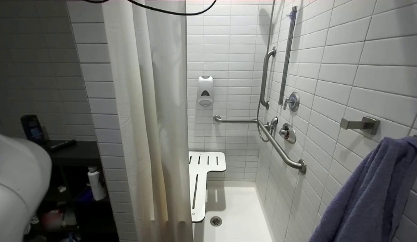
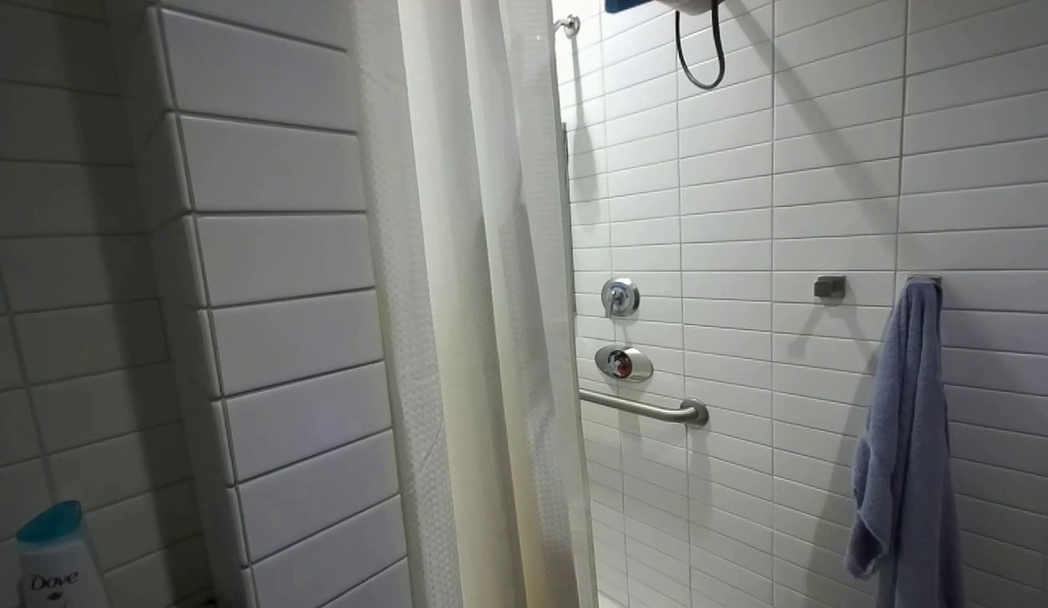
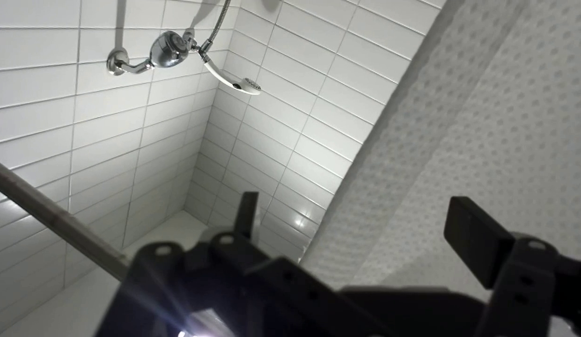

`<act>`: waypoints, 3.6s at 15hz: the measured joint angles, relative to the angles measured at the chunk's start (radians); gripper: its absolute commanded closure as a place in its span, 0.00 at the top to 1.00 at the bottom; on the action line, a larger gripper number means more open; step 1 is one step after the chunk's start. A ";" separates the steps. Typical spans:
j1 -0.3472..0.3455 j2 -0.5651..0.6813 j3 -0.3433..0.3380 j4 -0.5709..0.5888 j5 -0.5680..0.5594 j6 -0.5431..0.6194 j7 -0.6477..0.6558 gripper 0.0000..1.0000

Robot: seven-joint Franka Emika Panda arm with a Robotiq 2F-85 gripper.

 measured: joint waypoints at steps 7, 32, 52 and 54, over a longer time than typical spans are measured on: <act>-0.063 -0.020 0.024 0.012 -0.002 0.000 -0.002 1.00; -0.030 0.006 0.048 0.034 -0.035 -0.001 0.009 1.00; 0.314 0.130 -0.163 0.051 -0.122 -0.030 0.048 0.59; 0.352 0.132 -0.198 0.050 -0.122 -0.036 0.049 0.89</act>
